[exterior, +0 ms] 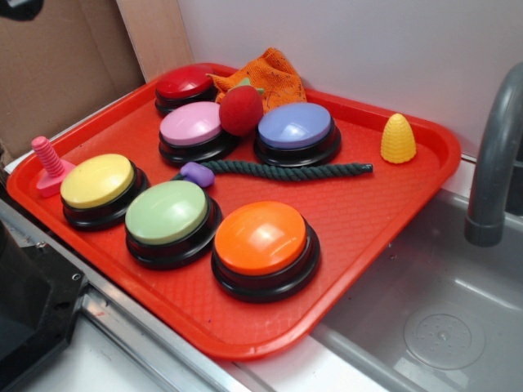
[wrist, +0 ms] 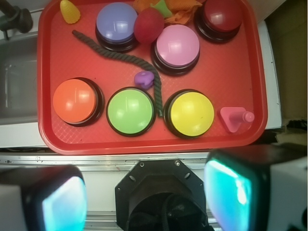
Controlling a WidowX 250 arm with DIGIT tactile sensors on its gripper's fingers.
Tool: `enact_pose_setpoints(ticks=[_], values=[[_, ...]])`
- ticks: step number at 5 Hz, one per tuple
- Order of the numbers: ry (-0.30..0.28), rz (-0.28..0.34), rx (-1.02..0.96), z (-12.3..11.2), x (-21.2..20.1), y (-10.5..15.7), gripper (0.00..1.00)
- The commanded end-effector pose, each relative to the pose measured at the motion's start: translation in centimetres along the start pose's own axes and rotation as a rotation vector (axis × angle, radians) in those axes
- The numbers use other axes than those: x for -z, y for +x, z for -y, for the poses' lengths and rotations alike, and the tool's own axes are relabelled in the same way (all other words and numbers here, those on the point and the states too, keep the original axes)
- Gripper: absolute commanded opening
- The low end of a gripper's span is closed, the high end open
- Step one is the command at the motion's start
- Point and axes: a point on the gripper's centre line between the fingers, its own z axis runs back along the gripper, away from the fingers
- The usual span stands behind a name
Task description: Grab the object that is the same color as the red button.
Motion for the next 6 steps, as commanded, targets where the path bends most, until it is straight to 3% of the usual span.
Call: enact_pose_setpoints(ticks=[1, 4, 6], values=[[0.0, 0.0, 0.0, 0.0, 0.0, 0.0, 1.0], [-0.01, 0.06, 0.187, -2.6, 0.9, 3.5, 1.0], [-0.091, 0.129, 0.482, -5.5, 3.7, 8.0, 1.0]])
